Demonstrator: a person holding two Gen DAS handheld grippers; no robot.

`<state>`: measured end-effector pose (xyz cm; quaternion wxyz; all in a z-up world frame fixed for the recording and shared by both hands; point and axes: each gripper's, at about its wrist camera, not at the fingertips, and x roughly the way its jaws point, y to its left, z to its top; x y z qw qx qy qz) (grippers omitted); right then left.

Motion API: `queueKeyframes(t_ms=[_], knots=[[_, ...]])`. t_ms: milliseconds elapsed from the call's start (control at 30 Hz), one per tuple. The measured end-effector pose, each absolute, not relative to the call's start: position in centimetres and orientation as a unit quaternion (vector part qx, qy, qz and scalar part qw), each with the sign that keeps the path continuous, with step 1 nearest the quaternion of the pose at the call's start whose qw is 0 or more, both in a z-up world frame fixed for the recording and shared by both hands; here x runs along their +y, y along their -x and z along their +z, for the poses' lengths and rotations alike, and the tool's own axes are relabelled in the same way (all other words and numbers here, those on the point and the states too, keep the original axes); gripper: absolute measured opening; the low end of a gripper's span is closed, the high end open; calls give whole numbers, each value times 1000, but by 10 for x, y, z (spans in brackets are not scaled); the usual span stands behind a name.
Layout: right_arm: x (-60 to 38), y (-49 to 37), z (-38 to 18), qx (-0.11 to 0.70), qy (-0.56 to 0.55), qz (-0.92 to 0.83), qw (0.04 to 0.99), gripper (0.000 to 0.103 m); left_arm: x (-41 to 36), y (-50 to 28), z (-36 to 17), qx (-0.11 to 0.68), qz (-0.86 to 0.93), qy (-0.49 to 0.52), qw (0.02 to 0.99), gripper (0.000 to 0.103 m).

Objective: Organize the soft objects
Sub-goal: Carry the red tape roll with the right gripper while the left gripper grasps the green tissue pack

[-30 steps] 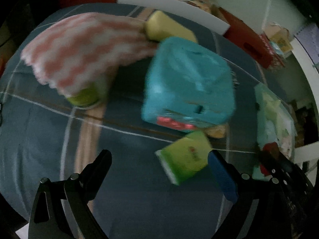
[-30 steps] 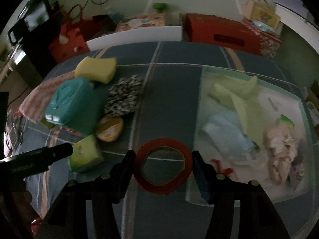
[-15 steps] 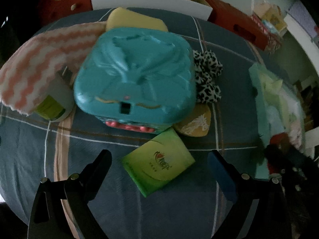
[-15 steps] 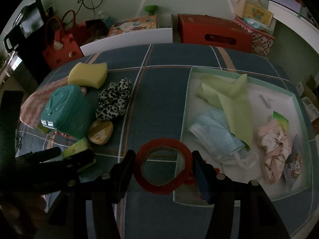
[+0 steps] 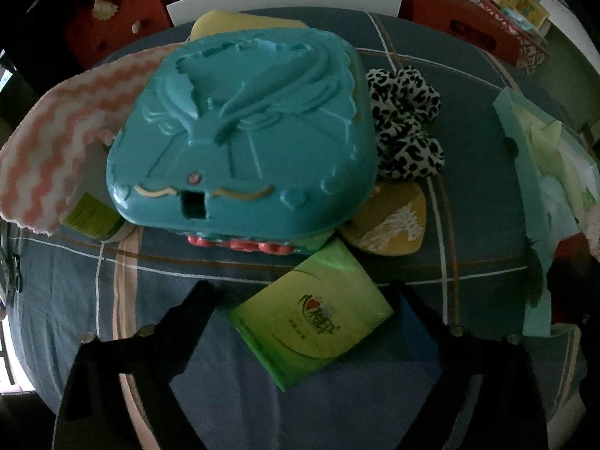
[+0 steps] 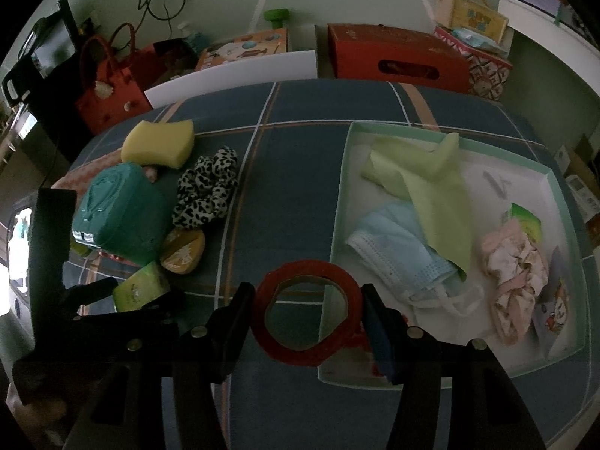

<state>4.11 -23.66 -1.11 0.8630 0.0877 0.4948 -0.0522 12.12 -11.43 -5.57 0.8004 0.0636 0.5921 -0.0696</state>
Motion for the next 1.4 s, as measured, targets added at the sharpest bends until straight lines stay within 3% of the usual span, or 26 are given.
queueKeyframes(t_ms=[33, 700, 1133, 1400], knots=[[-237, -41, -11, 495, -88, -52, 863, 60, -114, -121, -55, 593, -74, -58, 800, 79], [-242, -40, -11, 494, -94, -53, 863, 60, -76, -78, -24, 575, -136, -33, 806, 78], [-258, -36, -4, 480, -115, -66, 867, 60, -97, -66, 11, 538, -182, -47, 822, 78], [-299, -40, 9, 453, -156, -107, 871, 60, -121, -74, 3, 538, -202, -65, 816, 78]])
